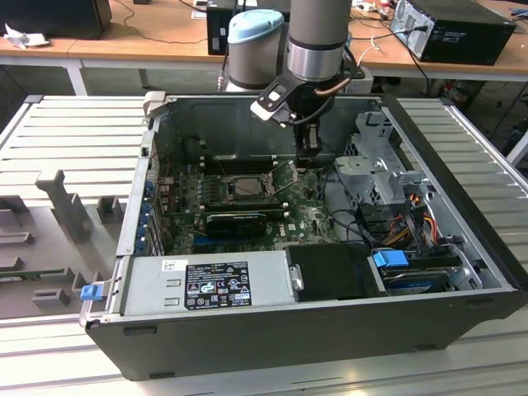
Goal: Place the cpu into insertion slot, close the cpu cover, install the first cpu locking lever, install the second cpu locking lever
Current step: 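Close the cpu cover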
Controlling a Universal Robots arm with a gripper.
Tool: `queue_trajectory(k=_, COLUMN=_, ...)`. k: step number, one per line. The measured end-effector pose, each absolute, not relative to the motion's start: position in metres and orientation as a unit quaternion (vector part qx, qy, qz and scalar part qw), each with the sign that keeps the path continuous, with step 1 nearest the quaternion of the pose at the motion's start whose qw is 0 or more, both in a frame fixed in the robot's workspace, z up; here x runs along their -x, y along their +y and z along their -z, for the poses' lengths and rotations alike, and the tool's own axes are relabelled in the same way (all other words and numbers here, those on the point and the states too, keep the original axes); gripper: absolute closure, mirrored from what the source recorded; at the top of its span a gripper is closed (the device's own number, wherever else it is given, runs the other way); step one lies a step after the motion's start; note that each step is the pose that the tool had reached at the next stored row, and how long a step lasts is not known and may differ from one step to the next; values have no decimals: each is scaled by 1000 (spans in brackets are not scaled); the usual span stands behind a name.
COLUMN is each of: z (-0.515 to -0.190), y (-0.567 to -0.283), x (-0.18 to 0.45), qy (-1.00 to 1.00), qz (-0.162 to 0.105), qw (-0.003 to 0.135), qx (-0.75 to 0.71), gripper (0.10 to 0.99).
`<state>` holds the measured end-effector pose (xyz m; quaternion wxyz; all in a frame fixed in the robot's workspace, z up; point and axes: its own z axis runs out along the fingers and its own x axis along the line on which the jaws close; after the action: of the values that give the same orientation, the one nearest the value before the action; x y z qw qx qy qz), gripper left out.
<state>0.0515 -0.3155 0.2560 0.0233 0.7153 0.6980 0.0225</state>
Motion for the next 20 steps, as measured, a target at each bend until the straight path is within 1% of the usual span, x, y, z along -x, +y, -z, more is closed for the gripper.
queue_trajectory(k=6, z=-255, y=-315, x=-60, qy=698, qz=-23, qw=23, qx=-715, gripper=980)
queue_trajectory(k=13, z=-244, y=-315, x=-60, qy=698, qz=-23, qw=23, qx=-715, gripper=980)
queue_trajectory(k=20, z=-241, y=-315, x=-43, qy=698, qz=-22, qw=23, qx=-715, gripper=980)
